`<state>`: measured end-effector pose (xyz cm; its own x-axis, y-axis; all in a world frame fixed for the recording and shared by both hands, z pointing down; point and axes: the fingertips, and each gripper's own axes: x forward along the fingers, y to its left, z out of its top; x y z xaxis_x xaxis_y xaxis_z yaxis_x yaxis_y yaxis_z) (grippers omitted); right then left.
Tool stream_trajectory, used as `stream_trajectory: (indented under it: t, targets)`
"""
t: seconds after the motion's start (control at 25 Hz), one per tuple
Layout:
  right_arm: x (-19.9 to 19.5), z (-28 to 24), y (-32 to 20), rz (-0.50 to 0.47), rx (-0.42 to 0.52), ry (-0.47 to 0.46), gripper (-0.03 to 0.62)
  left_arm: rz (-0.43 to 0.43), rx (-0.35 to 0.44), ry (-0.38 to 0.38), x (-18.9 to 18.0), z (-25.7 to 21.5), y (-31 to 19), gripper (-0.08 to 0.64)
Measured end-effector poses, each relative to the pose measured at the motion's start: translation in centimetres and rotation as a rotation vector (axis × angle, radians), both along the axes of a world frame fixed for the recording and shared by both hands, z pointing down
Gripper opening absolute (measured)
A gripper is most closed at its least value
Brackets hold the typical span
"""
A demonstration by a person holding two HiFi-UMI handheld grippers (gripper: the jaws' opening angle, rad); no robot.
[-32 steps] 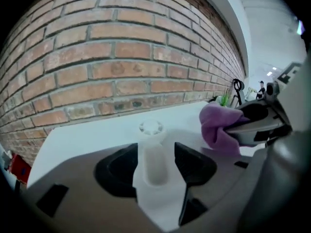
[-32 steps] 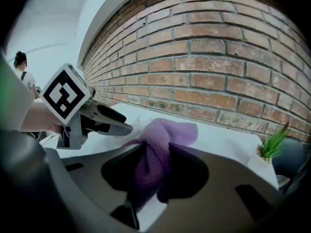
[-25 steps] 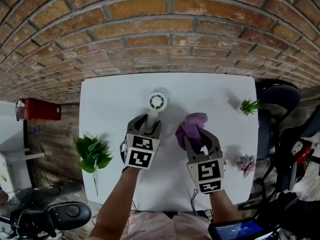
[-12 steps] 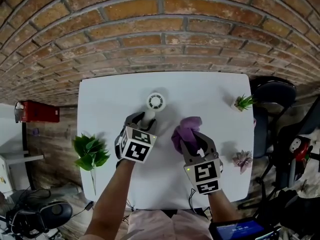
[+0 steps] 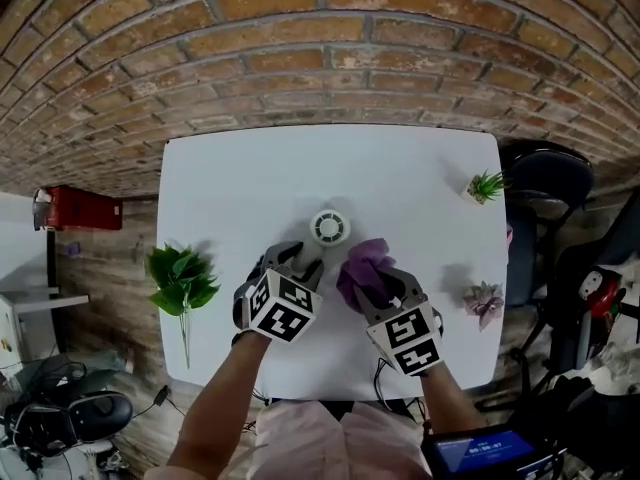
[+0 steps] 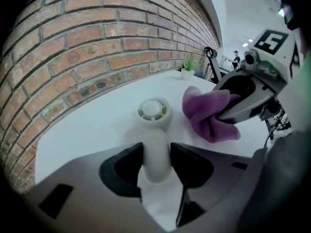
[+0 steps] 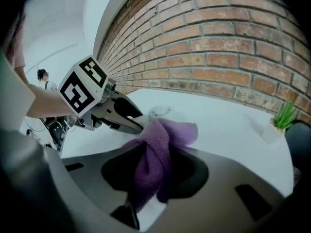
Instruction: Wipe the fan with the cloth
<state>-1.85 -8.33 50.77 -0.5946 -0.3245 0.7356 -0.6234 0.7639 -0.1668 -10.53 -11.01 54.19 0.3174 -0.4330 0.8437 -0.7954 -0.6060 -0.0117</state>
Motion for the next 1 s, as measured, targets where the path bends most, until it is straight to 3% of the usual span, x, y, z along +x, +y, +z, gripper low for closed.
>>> stream_trajectory:
  t: [0.24, 0.56, 1.0]
  targets:
    - [-1.1, 2.2, 3.0, -0.075, -0.175, -0.057, 0.127, 0.050, -0.010, -0.024, 1.2, 0.0, 2.2, 0.189]
    - [-2.6, 2.8, 3.2, -0.141, -0.308, -0.082, 0.126, 0.126, -0.014, -0.032, 1.8, 0.0, 3.8, 0.190]
    - [-2.3, 2.9, 3.4, -0.092, -0.370, -0.128, 0.118, 0.198, -0.003, -0.035, 1.8, 0.0, 5.0, 0.190]
